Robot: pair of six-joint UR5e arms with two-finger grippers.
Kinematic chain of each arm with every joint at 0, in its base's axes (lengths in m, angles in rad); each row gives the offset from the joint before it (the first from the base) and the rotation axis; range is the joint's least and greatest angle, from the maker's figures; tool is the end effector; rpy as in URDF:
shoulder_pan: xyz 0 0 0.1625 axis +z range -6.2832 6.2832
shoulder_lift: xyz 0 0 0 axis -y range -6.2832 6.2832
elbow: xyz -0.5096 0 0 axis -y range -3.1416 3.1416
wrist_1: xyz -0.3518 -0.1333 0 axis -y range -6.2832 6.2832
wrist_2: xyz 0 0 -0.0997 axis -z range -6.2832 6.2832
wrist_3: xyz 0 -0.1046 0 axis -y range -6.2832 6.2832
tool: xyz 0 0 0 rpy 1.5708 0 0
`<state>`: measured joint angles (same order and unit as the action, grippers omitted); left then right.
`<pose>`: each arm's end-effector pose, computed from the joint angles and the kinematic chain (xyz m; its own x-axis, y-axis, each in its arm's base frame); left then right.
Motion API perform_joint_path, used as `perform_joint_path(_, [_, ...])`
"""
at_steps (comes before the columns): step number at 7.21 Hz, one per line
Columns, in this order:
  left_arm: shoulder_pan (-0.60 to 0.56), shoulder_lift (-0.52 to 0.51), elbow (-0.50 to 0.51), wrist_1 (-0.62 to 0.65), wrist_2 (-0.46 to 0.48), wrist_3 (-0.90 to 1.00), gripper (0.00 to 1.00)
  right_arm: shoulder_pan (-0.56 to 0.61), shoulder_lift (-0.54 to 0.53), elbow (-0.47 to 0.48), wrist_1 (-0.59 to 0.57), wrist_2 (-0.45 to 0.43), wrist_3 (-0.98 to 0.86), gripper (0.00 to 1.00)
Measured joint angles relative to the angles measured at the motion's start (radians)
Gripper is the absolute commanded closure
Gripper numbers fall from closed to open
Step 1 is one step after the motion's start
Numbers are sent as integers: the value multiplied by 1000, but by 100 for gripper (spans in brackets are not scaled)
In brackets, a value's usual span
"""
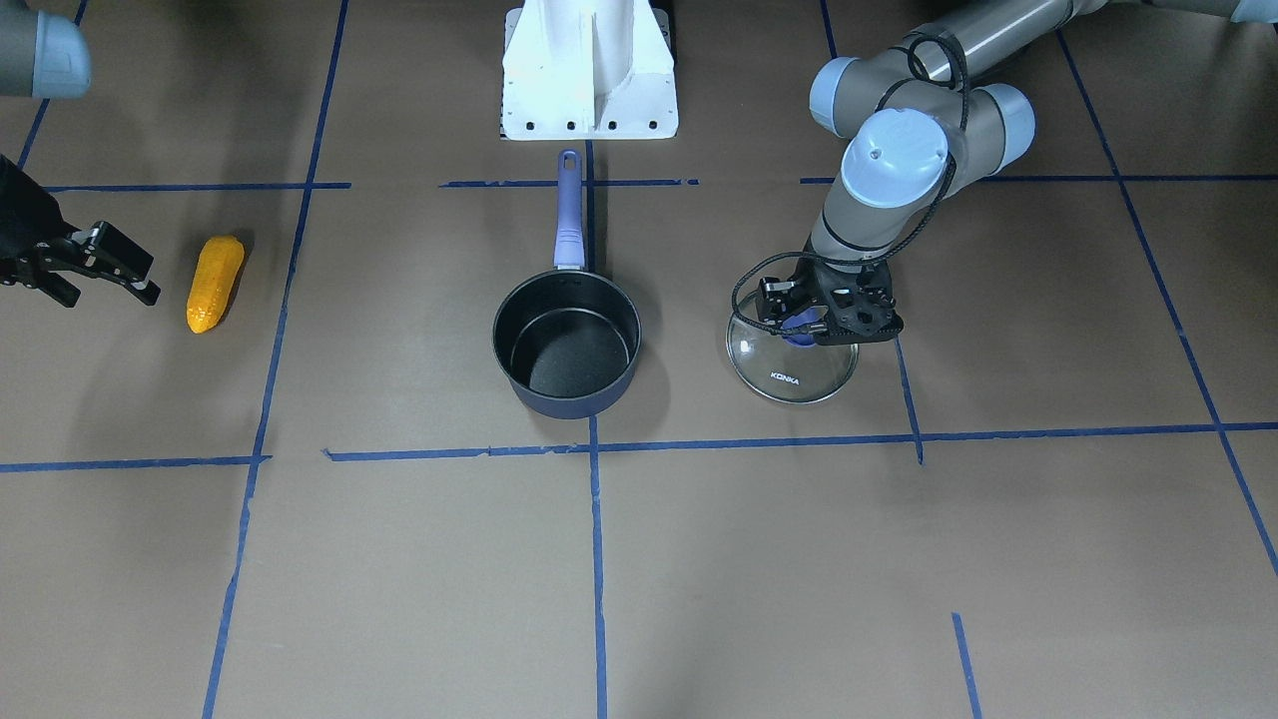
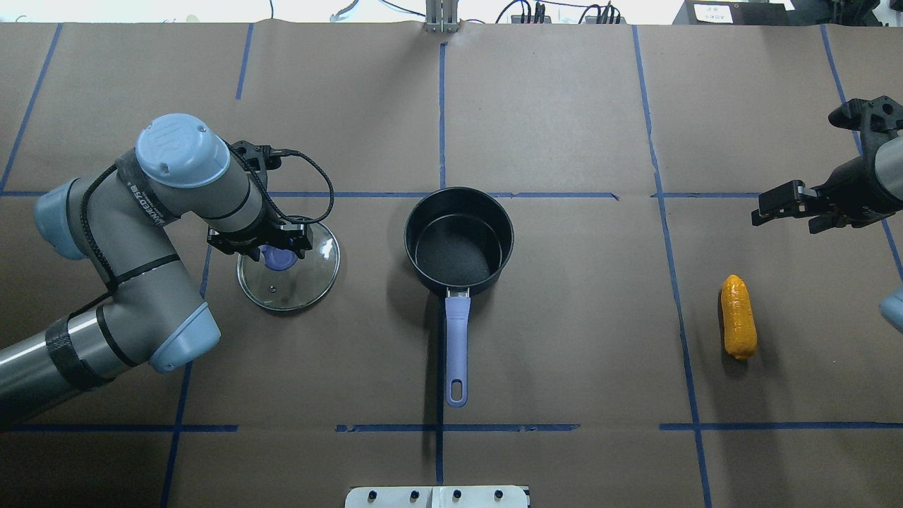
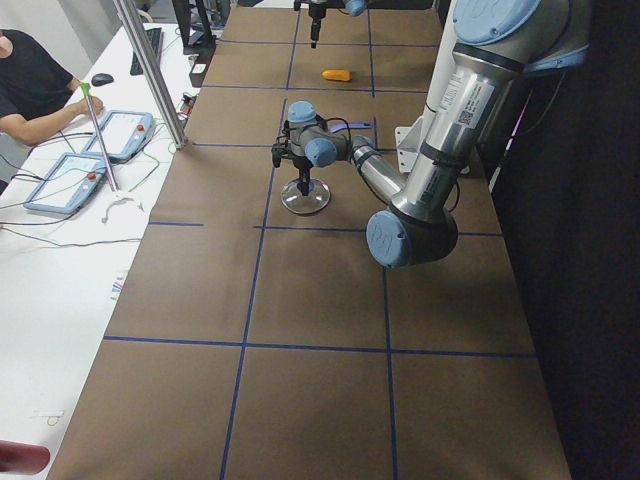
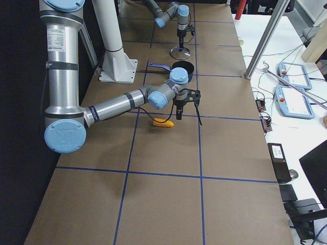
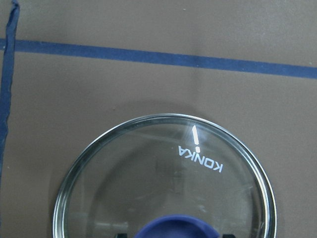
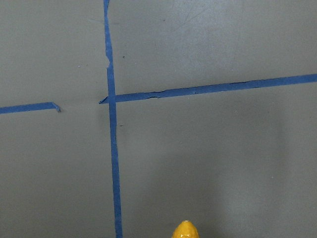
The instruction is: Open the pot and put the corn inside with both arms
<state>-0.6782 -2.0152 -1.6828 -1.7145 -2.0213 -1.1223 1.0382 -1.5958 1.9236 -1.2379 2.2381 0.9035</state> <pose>0.4548 -0.4791 0.4446 0.6868 -0.0521 -0.7250 0.0539 0.9983 -0.0207 -0.1692 -0.4220 0.5624 0.6144 0.0850 0.7844 -0.1320 0.9912 -0.0040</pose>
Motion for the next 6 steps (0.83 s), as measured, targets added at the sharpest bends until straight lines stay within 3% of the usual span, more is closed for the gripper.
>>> perform_joint_path(3, [-39,6,-20,28,-64,11,0,-25,-10,0,2,-16,9,0])
perform_joint_path(6, [-103,-5,-114,155,-144,17,0,-132,-30,0,19,-103,76,0])
